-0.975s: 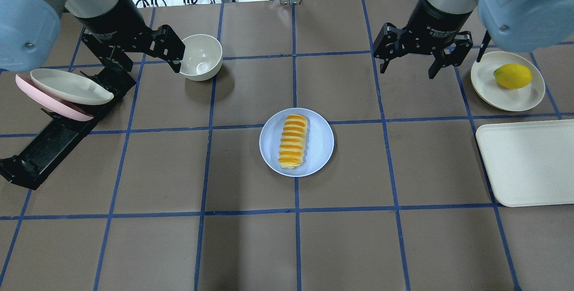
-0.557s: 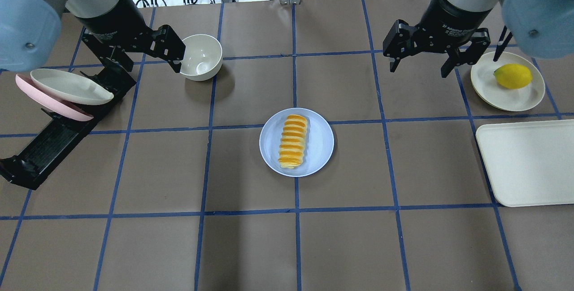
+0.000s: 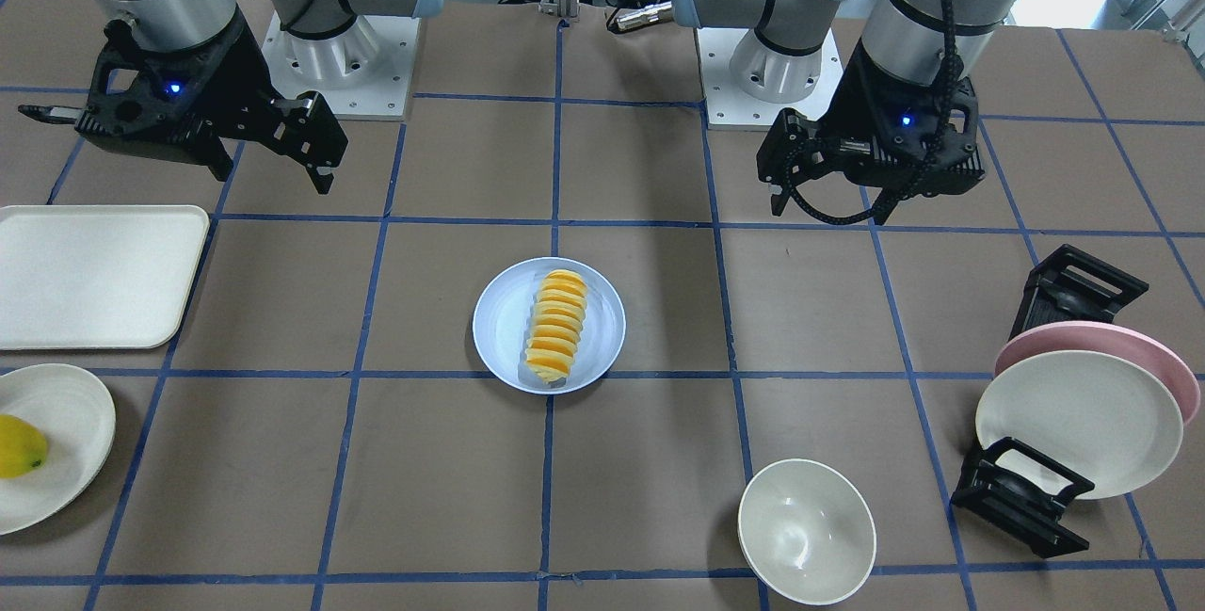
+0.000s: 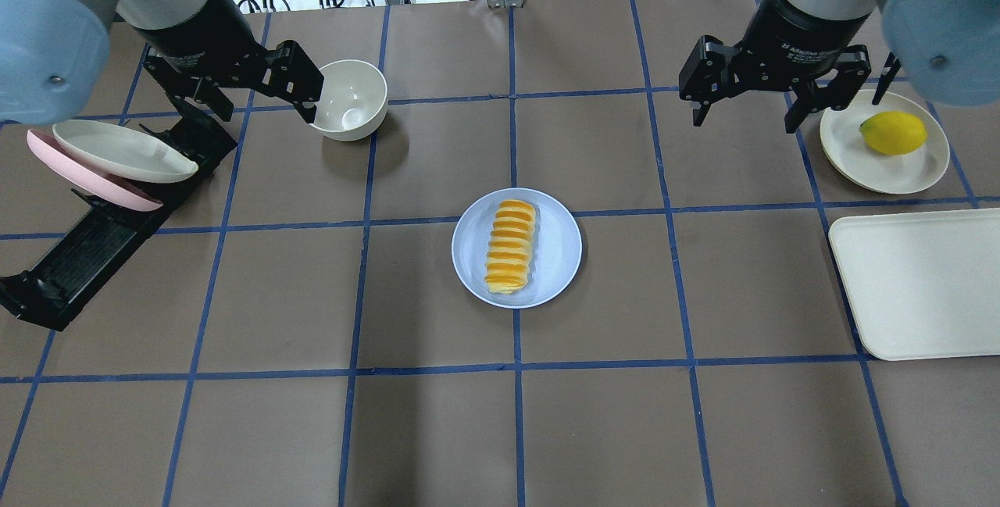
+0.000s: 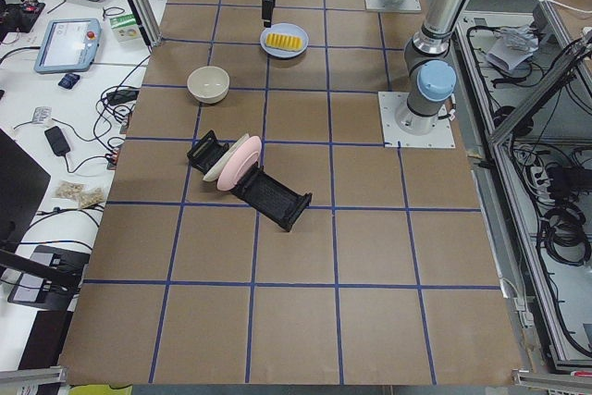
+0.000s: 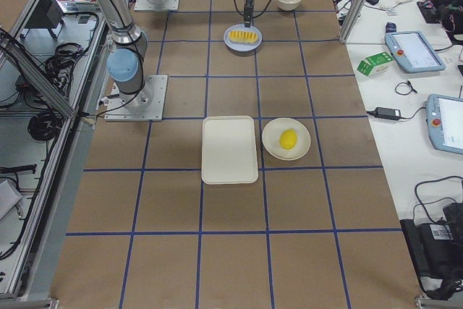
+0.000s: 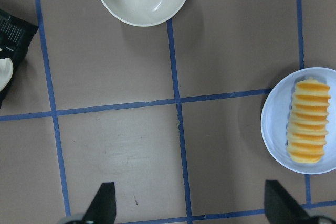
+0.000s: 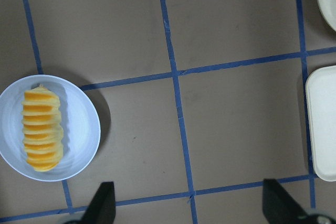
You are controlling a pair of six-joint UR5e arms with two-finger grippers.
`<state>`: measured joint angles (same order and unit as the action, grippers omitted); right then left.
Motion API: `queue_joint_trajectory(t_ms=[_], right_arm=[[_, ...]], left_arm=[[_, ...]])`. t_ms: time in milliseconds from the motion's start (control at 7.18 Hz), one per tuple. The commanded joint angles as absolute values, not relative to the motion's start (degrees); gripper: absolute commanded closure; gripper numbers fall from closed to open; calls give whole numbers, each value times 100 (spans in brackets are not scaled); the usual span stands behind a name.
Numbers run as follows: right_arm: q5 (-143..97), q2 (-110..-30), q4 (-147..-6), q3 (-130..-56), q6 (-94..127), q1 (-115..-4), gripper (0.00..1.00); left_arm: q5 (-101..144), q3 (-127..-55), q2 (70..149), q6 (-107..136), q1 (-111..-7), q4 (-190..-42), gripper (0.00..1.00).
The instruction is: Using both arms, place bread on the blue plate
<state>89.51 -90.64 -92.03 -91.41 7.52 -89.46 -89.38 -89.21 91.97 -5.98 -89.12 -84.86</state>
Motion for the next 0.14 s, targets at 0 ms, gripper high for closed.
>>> queue_joint_trajectory(t_ms=[0], right_arm=[[8965, -9114, -9202, -9141, 756, -8965, 0]], left_arm=[[-8921, -8930, 9193, -598, -8912, -8481, 0]])
